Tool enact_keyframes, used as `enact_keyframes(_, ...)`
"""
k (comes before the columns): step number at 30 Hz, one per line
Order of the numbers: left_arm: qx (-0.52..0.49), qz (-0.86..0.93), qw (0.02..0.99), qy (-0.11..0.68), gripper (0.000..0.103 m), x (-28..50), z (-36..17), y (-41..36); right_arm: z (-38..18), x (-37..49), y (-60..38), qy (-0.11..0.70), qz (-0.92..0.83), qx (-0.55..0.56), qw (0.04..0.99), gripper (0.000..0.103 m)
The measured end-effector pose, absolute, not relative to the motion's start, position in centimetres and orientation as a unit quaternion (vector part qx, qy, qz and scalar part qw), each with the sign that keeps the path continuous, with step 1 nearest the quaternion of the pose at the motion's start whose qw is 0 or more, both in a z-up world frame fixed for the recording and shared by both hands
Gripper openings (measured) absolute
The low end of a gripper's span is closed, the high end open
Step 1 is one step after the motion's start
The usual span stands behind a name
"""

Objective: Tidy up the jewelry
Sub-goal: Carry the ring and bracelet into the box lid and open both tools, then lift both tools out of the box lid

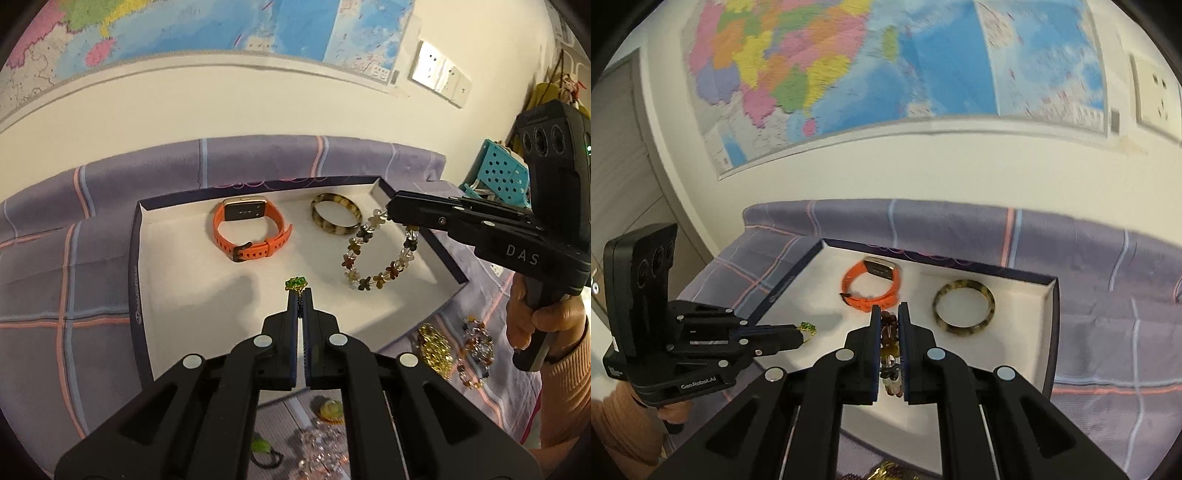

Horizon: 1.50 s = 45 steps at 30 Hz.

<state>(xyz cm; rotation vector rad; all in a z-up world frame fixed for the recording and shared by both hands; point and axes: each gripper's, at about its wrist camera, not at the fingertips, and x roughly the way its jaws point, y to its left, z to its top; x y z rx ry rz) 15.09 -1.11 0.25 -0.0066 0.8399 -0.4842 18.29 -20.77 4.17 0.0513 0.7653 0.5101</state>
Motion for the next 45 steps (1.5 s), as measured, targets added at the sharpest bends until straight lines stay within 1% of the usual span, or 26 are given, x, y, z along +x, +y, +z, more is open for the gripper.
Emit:
enact_keyframes(6, 0.004, -0.22, 0.879, 0.424, 0.003, 16.5, -1.1, -1.5, 1.8, 20.0, -22.3, 0.4, 0.222, 0.053, 0.888, 0.007)
enact_keyframes(13, -0.003, -0.209, 0.871, 0.445, 0.003, 17.8, -2.5, -1.3, 0.3, 20.8, -23.0, 0.418, 0.206, 0.064, 0.882, 0.008)
enact_keyframes(14, -0.005, -0.207, 0.869, 0.449, 0.003, 17.9, -2.7, -1.2, 0.2, 21.0, -23.0, 0.419, 0.198, 0.06, 0.884, 0.01)
enact_keyframes(16, -0.007, -0.203, 0.867, 0.455, 0.003, 18.2, -3.0, -1.2, 0.2, 21.0, -23.0, 0.418, 0.195, 0.057, 0.886, 0.01)
enact_keyframes(17, -0.009, -0.204, 0.867, 0.455, 0.005, 18.3, -3.0, -1.1, 0.2, 20.8, -23.0, 0.416, 0.19, 0.057, 0.887, 0.011)
enact_keyframes(19, -0.012, -0.204, 0.866, 0.456, 0.006, 18.4, -3.0, -1.0, 0.4, 20.5, -23.1, 0.414, 0.19, 0.056, 0.888, 0.016)
enact_keyframes(20, -0.012, -0.205, 0.865, 0.457, 0.009, 18.5, -2.9, -1.1, 0.5, 20.3, -23.1, 0.413, 0.19, 0.055, 0.889, 0.02)
enact_keyframes(21, -0.012, -0.204, 0.867, 0.455, 0.016, 18.4, -2.9, -1.0, 0.7, 19.8, -23.1, 0.409, 0.19, 0.053, 0.891, 0.023)
enact_keyframes(22, -0.013, -0.204, 0.868, 0.452, 0.02, 18.4, -2.8, -1.0, 0.9, 19.4, -23.3, 0.406, 0.191, 0.053, 0.892, 0.025)
enact_keyframes(23, -0.014, -0.206, 0.87, 0.448, 0.029, 18.2, -2.6, -0.9, 1.2, 19.0, -23.4, 0.404, 0.193, 0.054, 0.893, 0.029)
enact_keyframes(24, -0.015, -0.207, 0.873, 0.442, 0.034, 17.9, -2.2, -0.7, 1.5, 18.5, -23.5, 0.399, 0.193, 0.056, 0.895, 0.035)
enact_keyframes(26, -0.02, -0.212, 0.878, 0.429, 0.04, 17.3, -1.4, -0.4, 2.0, 17.5, -23.7, 0.392, 0.197, 0.053, 0.897, 0.038)
enact_keyframes(27, -0.023, -0.214, 0.881, 0.421, 0.047, 16.8, -0.9, 0.0, 2.4, 16.8, -23.8, 0.389, 0.2, 0.048, 0.898, 0.041)
enact_keyframes(29, -0.026, -0.215, 0.888, 0.405, 0.048, 16.0, 0.1, 0.6, 2.9, 15.5, -24.0, 0.382, 0.203, 0.044, 0.9, 0.047)
enact_keyframes(31, -0.03, -0.216, 0.895, 0.389, 0.049, 14.9, 0.9, 1.4, 3.4, 14.1, -24.3, 0.377, 0.211, 0.041, 0.901, 0.048)
enact_keyframes(32, -0.03, -0.212, 0.899, 0.382, 0.05, 14.3, 1.4, 1.8, 3.6, 13.5, -24.4, 0.375, 0.212, 0.039, 0.902, 0.051)
enact_keyframes(33, -0.029, -0.21, 0.902, 0.376, 0.05, 13.7, 1.7, 2.2, 3.8, 12.6, -24.6, 0.371, 0.214, 0.037, 0.903, 0.055)
enact_keyframes(35, -0.026, -0.205, 0.907, 0.366, 0.051, 12.4, 2.2, 2.7, 4.0, 11.5, -24.9, 0.368, 0.217, 0.034, 0.903, 0.059)
enact_keyframes(39, -0.012, -0.196, 0.916, 0.35, 0.053, 9.6, 2.4, 3.4, 3.6, 9.3, -26.4, 0.374, 0.207, 0.038, 0.903, 0.059)
enact_keyframes(45, -0.003, -0.191, 0.916, 0.352, 0.054, 6.0, 1.0, 3.6, 1.3, 6.9, -28.7, 0.405, 0.177, 0.049, 0.896, 0.059)
